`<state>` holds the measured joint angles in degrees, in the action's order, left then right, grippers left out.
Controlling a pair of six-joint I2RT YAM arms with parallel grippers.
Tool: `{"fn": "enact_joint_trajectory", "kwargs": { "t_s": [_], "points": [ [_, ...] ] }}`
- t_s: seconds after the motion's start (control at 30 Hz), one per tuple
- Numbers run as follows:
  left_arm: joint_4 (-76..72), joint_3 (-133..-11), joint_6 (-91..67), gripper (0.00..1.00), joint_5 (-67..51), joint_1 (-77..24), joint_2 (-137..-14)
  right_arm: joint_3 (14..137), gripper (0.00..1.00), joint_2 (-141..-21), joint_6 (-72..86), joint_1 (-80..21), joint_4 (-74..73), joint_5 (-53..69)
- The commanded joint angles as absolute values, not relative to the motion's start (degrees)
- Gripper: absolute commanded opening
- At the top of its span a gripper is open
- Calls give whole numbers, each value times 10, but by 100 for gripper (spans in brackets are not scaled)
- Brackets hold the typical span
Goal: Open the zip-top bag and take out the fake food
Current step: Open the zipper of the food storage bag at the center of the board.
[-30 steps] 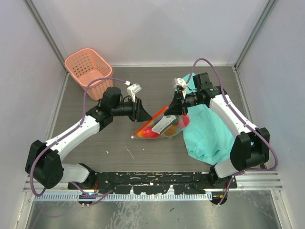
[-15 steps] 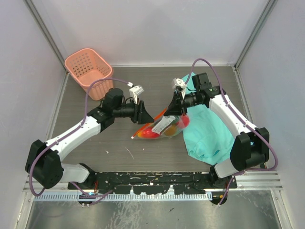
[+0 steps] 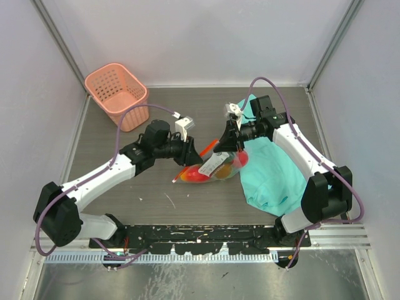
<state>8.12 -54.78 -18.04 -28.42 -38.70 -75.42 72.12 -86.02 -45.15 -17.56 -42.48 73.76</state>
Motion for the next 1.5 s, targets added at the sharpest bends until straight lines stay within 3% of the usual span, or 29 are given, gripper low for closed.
{"fn": "enact_joint_trajectory", "kwargs": {
  "t_s": [0.0, 0.17, 0.27, 0.6, 0.93, 1.07, 1.47],
  "points": [
    [84, -573, -152, 29, -245, -391, -736, 746, 1, -860, -460, -180, -426, 744],
    [55, -557, -162, 52, -282, -389, -699, 746, 1, -860, -461, -181, -426, 743],
    [54, -554, -171, 57, -295, -375, -683, 746, 1, -859, -461, -180, -426, 744],
    [51, -560, -199, 33, -327, -342, -695, 746, 1, -858, -461, -181, -427, 744],
    [40, -558, -204, 28, -335, -346, -714, 746, 1, -861, -462, -184, -428, 742],
    [40, -559, -202, 22, -326, -349, -720, 747, 1, -862, -463, -185, -428, 742],
    [40, -559, -197, 21, -327, -362, -723, 747, 1, -861, -464, -185, -430, 742]
  ]
}}
